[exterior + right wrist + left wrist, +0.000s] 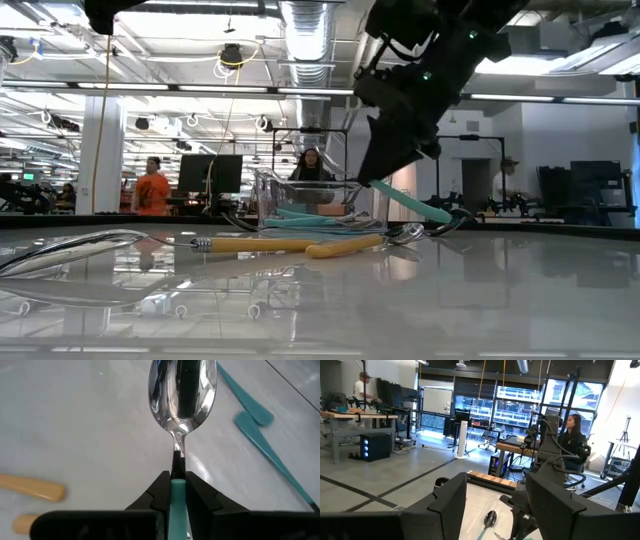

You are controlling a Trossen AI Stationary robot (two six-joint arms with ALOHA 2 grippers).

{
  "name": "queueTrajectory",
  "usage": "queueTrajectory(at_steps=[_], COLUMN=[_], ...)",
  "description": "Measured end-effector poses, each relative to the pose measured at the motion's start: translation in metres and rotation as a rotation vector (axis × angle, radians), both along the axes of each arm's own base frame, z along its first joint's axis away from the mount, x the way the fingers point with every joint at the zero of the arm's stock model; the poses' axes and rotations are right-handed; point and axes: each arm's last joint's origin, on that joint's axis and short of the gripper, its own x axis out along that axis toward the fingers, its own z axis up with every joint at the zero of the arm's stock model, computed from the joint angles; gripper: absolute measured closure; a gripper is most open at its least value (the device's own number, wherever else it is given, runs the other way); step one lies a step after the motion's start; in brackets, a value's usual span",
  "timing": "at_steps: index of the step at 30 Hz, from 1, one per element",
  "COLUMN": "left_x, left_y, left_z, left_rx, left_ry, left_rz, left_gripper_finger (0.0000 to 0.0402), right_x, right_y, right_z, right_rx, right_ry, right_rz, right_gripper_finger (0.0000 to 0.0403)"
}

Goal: Sort silverware by color (type)
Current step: Put the blue spoon into the top transparent bin

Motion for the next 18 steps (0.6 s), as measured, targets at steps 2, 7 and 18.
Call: queueTrajectory(at_steps=[2, 7, 18], left_x=[0.0, 0.0, 0.0], left_y=[0.0, 0.0, 0.0], left_z=[0.0, 0.0, 0.0], left_rx=[0.0, 0.0, 0.0], left_ry=[0.0, 0.0, 0.0], left_rz=[0.0, 0.0, 0.0], left_gripper_finger=[0.0212, 0.0212, 0.0212], right_x=[0.001, 0.004, 0.024], right_y=[0.0, 0.002, 0.004], right_z=[0.001, 0.003, 0.003], right_rx=[0.001, -0.009, -0.042], right_ry=[-0.017, -0.053, -0.233], right_rz=[0.001, 0.011, 0.058], right_gripper_finger=[0.0341, 0.0341, 0.0341])
